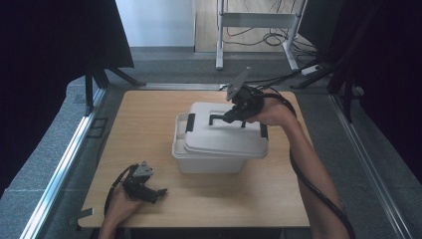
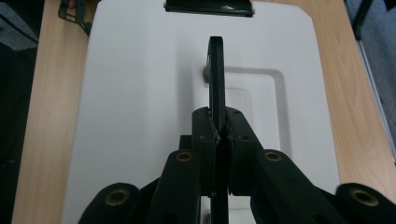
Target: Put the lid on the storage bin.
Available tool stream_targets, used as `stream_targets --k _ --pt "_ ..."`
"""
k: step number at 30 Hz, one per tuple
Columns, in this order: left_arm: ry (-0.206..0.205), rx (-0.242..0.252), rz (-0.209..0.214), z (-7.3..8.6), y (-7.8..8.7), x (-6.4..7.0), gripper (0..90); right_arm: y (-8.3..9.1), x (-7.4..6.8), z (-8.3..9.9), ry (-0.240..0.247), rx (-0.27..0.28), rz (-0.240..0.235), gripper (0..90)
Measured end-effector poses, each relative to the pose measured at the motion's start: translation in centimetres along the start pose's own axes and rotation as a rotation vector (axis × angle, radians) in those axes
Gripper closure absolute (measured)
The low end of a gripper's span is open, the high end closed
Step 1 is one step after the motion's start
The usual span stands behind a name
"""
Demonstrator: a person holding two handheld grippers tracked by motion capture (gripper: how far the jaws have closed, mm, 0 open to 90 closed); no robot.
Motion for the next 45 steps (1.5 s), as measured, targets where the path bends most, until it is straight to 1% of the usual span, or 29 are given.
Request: stream_targets --k 1,5,9,11,12,13,14,15,16,17,20,21,22,23,24,25,27,29,30,33,35,36,38,40,43,45 --pt "0.0 0.0 0.0 0.0 0.0 0.0 0.0 -0.6 0.0 -0.5 0.01 0.007 -0.007 83.9" --pt "0.001 0.003 0.001 0.0 0.0 0.0 0.0 -3.0 -0.1 -1.9 0.036 0.003 -0.034 83.9" --pt "0.0 0.003 0.002 0.0 0.0 0.0 0.0 -5.2 0.1 -2.4 0.049 -0.019 -0.052 83.8" --pt "-0.001 0.003 0.003 0.0 0.0 0.0 0.1 -6.0 0.1 -2.3 0.05 -0.045 -0.058 83.8" --pt "-0.002 0.003 0.003 0.0 0.0 0.0 0.1 -6.2 0.1 -2.2 0.044 -0.047 -0.065 83.7" --pt "-0.002 0.003 0.003 0.0 0.0 0.0 0.1 -6.2 0.1 -2.1 0.036 -0.032 -0.067 83.6" --pt "-0.002 0.003 0.003 0.0 0.0 0.0 0.1 -6.2 0.1 -1.9 0.029 -0.022 -0.066 83.6" --pt "-0.002 0.003 0.003 0.0 0.0 0.0 0.1 -6.2 0.1 -1.8 0.027 -0.024 -0.061 83.6" --pt "-0.002 0.003 0.003 0.0 0.0 0.1 0.1 -6.2 -0.1 -1.5 0.037 -0.056 -0.055 83.6" --pt "-0.002 0.003 0.003 0.0 0.0 0.1 0.1 -6.3 -0.2 -1.2 0.039 -0.073 -0.048 83.4" --pt "-0.002 0.003 0.003 0.0 0.0 0.1 0.1 -6.2 -0.3 -0.9 0.03 -0.049 -0.046 82.7" --pt "-0.002 0.004 0.003 0.0 0.0 0.1 0.1 -6.1 -0.4 -0.9 0.026 -0.043 -0.05 80.7" --pt "-0.002 0.004 0.002 0.0 0.0 0.1 0.1 -6.1 -0.4 -0.9 0.023 -0.034 -0.042 71.5" --pt "-0.002 0.004 0.003 0.0 0.0 0.0 0.1 -6.0 -0.3 -0.9 0.016 -0.023 -0.016 62.9" --pt "-0.002 0.003 0.004 0.0 0.0 0.0 0.1 -5.8 -0.3 -0.9 -0.003 -0.009 -0.009 57.3" --pt "-0.002 0.003 0.004 0.0 0.0 0.0 0.1 -5.4 -0.2 -0.8 -0.017 0.007 -0.003 49.8" --pt "-0.002 0.003 0.004 0.0 0.0 0.0 0.1 -4.5 0.0 -0.5 -0.061 0.034 0.048 33.6" --pt "-0.002 0.003 0.004 0.0 0.0 0.0 0.1 -3.6 0.2 0.0 -0.12 0.024 0.091 23.2" --pt "-0.002 0.003 0.003 0.0 0.0 0.0 0.1 -3.3 0.2 0.3 -0.129 0.017 0.107 19.0" --pt "-0.001 0.004 0.002 0.0 0.0 0.1 0.1 -2.3 -0.1 1.5 -0.174 -0.004 0.146 14.0" --pt "-0.001 0.004 0.002 0.0 0.0 0.1 0.2 -1.6 -0.3 2.4 -0.193 -0.01 0.166 12.9" --pt "-0.001 0.004 0.002 0.0 0.0 0.1 0.2 -1.3 -0.5 2.9 -0.214 -0.011 0.176 12.4" --pt "-0.001 0.004 0.002 0.0 0.0 0.1 0.2 -0.5 -0.7 4.0 -0.257 -0.006 0.195 10.0" --pt "0.0 0.005 0.001 0.0 0.0 0.1 0.2 0.2 -1.0 5.1 -0.299 0.004 0.217 4.7" --pt "0.0 0.005 0.0 0.0 0.0 0.1 0.3 1.2 -1.5 6.9 -0.338 0.01 0.25 0.0" --pt "0.001 0.006 0.0 0.0 0.0 0.1 0.4 1.7 -2.0 8.1 -0.366 0.011 0.26 0.0"
Point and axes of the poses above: each handheld gripper's, and its own axes: y roughly backward along the jaws, z roughly out of its underside, x roughly to its right, the point moved 4 cm from there along -y, roughly forward along the jaws, and after that the axes turned 8 degrees about z, right-handed, at the moved point
